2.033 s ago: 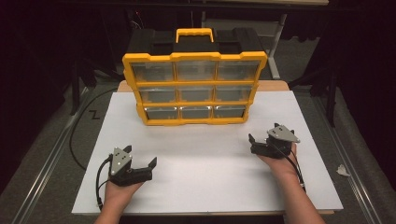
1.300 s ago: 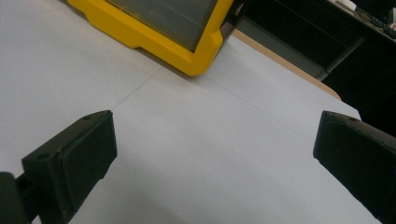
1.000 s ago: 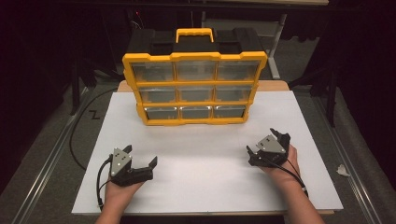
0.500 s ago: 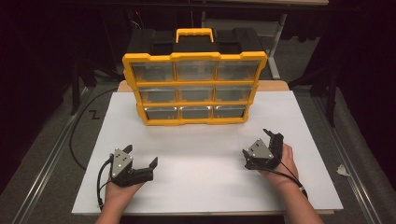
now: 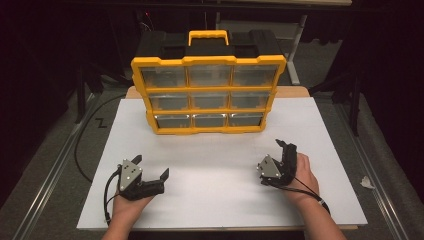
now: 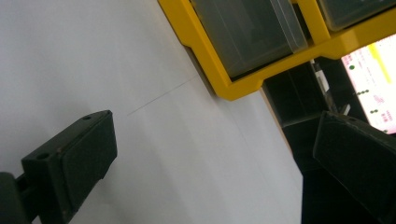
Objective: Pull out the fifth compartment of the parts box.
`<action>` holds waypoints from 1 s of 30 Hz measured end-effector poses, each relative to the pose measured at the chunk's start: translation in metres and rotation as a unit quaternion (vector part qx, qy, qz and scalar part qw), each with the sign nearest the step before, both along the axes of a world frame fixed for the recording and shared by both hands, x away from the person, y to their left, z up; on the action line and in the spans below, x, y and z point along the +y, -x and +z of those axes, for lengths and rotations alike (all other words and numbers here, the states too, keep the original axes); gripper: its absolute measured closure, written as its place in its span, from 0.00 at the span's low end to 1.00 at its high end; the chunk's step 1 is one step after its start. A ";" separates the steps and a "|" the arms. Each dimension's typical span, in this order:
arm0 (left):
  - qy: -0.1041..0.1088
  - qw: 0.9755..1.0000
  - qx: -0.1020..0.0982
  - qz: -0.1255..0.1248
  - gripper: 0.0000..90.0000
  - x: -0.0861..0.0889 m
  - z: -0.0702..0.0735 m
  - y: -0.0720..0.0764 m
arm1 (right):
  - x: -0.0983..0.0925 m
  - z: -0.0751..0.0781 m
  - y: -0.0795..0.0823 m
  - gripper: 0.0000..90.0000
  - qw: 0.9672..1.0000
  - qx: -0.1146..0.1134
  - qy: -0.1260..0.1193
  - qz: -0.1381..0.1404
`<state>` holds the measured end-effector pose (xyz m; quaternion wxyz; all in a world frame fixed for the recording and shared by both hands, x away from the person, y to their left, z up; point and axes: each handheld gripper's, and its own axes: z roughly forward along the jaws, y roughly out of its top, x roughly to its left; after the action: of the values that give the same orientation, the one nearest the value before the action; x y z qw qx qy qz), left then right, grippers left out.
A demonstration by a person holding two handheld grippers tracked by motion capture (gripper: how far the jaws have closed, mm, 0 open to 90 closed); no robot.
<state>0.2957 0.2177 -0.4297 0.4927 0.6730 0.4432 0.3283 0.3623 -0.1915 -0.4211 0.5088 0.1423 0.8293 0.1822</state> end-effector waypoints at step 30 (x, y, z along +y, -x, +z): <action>-0.003 1.000 0.010 0.002 0.00 0.000 -0.001 0.000 | 0.022 -0.002 0.014 0.03 0.979 -0.076 0.184 0.040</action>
<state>0.2958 0.2181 -0.4304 0.4854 0.6769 0.4487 0.3239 0.3479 -0.1691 -0.4229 0.5803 -0.0016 0.8124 0.0576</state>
